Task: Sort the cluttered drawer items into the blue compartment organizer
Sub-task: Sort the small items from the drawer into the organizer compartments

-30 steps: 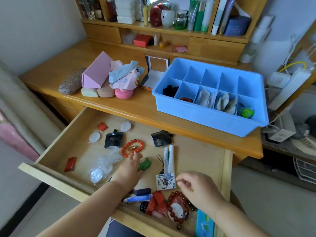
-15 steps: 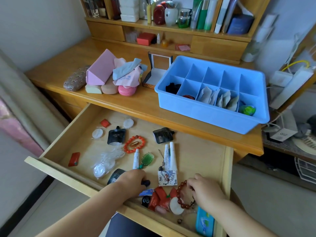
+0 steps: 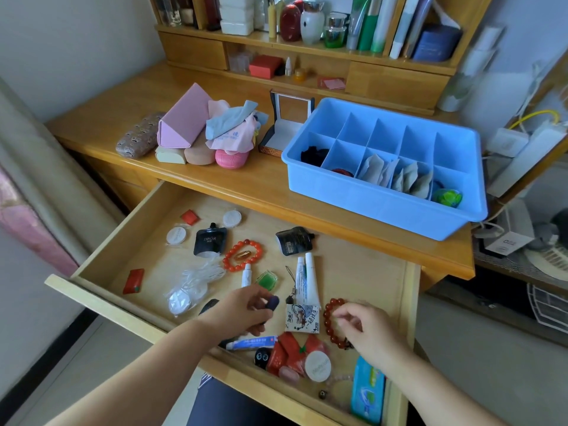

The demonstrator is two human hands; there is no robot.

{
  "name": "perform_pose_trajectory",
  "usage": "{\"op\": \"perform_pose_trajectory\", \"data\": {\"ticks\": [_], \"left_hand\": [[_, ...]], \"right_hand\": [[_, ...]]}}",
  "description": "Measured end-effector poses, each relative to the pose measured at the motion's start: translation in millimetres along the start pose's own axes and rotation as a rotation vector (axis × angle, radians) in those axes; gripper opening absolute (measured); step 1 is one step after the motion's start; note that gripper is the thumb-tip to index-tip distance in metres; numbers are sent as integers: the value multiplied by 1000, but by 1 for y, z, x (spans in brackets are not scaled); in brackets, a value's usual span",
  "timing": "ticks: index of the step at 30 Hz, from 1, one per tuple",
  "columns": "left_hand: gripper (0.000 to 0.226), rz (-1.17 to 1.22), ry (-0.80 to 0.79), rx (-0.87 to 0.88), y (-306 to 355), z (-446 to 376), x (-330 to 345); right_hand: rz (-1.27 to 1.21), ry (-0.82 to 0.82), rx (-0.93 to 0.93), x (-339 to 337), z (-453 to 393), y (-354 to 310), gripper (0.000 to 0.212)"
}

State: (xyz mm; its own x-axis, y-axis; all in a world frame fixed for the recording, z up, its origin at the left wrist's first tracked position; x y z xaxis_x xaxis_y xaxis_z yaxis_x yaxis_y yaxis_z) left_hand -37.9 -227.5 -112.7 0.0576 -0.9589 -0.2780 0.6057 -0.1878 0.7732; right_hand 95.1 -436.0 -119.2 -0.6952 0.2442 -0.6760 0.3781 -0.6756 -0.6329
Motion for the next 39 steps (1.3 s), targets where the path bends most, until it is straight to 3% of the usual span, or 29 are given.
{"op": "perform_pose_trajectory", "data": {"ticks": [4,6,10,13,15,17,22,26,28,30,32,34,36,38,39], "left_hand": [[17,-18,-14,188,34,2,30],[19,-7,13,270,48,2,42],[22,177,159,330,52,-2,37],[20,132,339,289,36,-6,22],[21,85,400,249,25,-7,15],[21,50,430,232,17,-7,10],[22,13,472,240,10,-3,-12],[27,28,592,174,-6,3,-43],[25,-38,612,92,-19,6,-57],[21,-201,579,-12,-30,10,-68],[19,-379,474,-73,-34,12,-73],[18,-495,279,-86,-31,14,-66],[15,-582,54,-50,-23,13,-46],[13,-663,-103,-22,-17,10,-20],[18,-715,-153,-24,-15,8,-8]], "right_hand": [[-714,-191,65,23,8,-27,15],[-827,-133,45,16,12,-39,12],[-706,167,-126,-55,21,-52,22],[-422,683,-273,-147,36,-51,14],[-144,947,-242,-196,38,-46,16],[16,999,-144,-224,24,-37,23],[379,815,70,-242,-27,-26,32],[497,471,249,-233,-56,-23,51],[481,592,142,-225,-48,-27,56],[535,823,-149,-201,-26,-44,52],[556,847,-467,-151,-4,-60,37],[521,590,-624,-89,3,-68,24],[460,194,-595,-26,0,-66,20],[431,-142,-531,26,-1,-57,32],[457,-234,-516,46,0,-51,39]]}}
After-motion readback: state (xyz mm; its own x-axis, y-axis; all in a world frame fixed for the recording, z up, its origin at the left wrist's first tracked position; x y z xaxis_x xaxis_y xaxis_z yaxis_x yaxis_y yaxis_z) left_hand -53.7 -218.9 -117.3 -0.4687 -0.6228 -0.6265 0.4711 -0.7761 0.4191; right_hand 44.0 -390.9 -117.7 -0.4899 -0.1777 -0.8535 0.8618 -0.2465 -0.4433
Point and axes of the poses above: each hand's wrist, its own z-axis away from the middle knuckle, its own x-axis out of the palm, y = z × x, the point moved 4 cm from there along -z, towards the middle knuckle, and after that the axes turned 6 degrees about -y, right-handed, at the moved point
